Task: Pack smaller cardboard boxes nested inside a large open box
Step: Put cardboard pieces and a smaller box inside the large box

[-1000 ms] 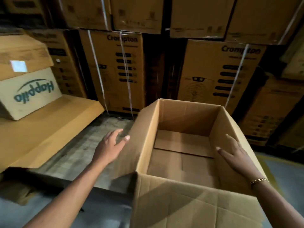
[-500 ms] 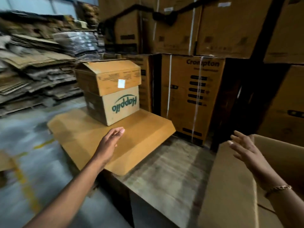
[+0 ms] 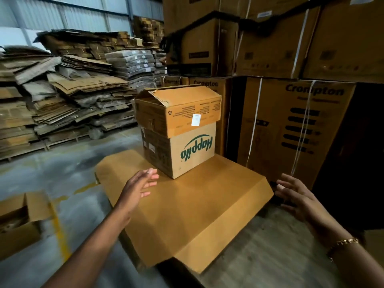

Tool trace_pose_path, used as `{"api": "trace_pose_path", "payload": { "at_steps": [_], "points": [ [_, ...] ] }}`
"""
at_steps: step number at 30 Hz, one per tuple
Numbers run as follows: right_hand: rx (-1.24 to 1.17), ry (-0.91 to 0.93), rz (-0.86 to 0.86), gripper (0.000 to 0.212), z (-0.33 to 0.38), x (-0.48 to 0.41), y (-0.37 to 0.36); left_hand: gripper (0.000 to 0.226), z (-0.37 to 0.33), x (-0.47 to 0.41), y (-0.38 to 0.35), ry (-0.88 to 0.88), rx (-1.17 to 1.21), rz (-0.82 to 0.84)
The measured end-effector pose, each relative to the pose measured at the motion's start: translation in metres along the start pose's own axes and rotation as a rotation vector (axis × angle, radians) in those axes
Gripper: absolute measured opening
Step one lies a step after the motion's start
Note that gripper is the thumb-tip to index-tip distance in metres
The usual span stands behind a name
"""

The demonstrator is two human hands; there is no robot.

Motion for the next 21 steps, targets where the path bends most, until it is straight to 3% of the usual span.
{"api": "trace_pose_path", "payload": {
  "at_steps": [3,7,13,17,21],
  "points": [
    [-0.057,-0.008,0.012,0.074,0.001,-0.046,-0.023,0.031,0.001,-0.043,0.011,-0.015,-0.009,-0.011],
    [-0.102,-0.023,0.058,0.094,0.011,-0.117,-0.065,0.033,-0.005,-0.111,0.029,-0.019,-0.04,-0.042],
    [-0.122,-0.035,0.079,0.096,0.027,-0.206,-0.128,0.034,-0.013,-0.204,0.057,-0.026,-0.064,-0.089],
    [-0.073,-0.052,0.091,0.112,0.036,-0.246,-0.161,0.034,-0.016,-0.272,0.072,-0.027,-0.083,-0.07],
    [-0.072,-0.079,0.055,0.115,0.039,-0.284,-0.192,0.038,-0.021,-0.354,0.096,-0.028,-0.057,-0.101]
  ]
}}
Point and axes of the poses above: each hand's wrist, its own x-axis away from the middle knuckle, its own y-axis out of the back of the hand, z = x × y, the point moved 7 cm from there along -x, towards the middle knuckle, and after that the axes turned 3 degrees about y, right-handed, at the moved point
